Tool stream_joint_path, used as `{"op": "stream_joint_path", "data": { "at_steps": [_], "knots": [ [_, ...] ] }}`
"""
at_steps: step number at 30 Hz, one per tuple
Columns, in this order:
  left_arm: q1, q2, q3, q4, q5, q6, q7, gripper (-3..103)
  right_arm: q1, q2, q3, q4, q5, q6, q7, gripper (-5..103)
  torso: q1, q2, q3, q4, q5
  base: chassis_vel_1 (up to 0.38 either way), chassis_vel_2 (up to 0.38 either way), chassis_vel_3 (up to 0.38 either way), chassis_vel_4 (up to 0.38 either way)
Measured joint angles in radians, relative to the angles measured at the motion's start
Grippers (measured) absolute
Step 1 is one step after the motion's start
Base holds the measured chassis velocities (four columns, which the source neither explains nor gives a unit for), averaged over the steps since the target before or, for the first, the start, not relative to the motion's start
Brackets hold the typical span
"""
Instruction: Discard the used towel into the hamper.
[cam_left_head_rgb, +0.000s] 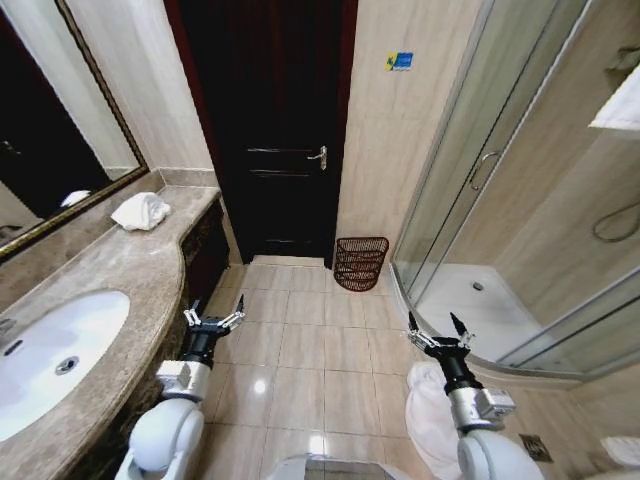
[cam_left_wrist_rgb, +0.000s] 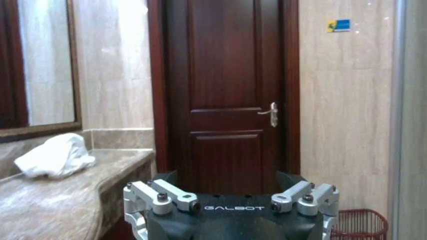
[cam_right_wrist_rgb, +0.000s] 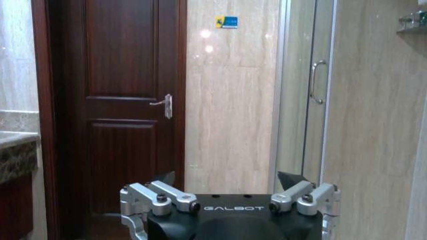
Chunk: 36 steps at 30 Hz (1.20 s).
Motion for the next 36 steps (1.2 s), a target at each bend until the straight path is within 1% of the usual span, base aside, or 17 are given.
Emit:
{"op": "stream_joint_path", "data": {
  "at_steps": [2,7,11,13,15,36],
  "knots": [
    [0.014,-0.004,-0.025,-0.005,-0.019,-0.001,0.004,100,0.001,0.000,0.000,0.002,0.003,0.000,-0.001,100,0.000,-0.001,0.000,0.0000,0.0000,0.000,0.000,0.000,0.000],
    [0.021,-0.006,-0.034,-0.014,-0.026,-0.003,0.004,100,0.002,0.002,-0.016,0.019,-0.003,-0.006,-0.004,100,-0.001,-0.002,-0.001,-0.0001,0.0000,0.000,0.000,0.000,0.000],
    [0.023,-0.013,-0.031,-0.024,-0.018,-0.003,-0.010,100,0.004,0.006,-0.022,0.023,-0.011,-0.009,-0.004,100,-0.001,-0.002,-0.001,0.0000,0.0001,0.000,0.000,0.000,0.000],
    [0.022,-0.019,-0.025,-0.035,-0.007,0.000,-0.033,100,0.001,0.011,-0.023,0.026,-0.012,-0.010,-0.004,100,-0.001,-0.002,-0.001,-0.0001,0.0000,0.000,0.000,0.000,0.000],
    [0.021,-0.020,-0.024,-0.038,-0.003,0.001,-0.036,100,0.000,0.012,-0.023,0.026,-0.012,-0.010,-0.004,100,-0.001,-0.003,-0.001,-0.0001,0.0000,0.000,0.000,0.000,0.000],
    [0.013,-0.022,-0.001,-0.043,0.020,0.004,-0.043,100,-0.014,0.022,-0.019,0.031,-0.010,-0.001,-0.007,100,-0.002,-0.004,-0.002,-0.0001,0.0000,0.000,0.000,0.000,0.000]
  ]
}}
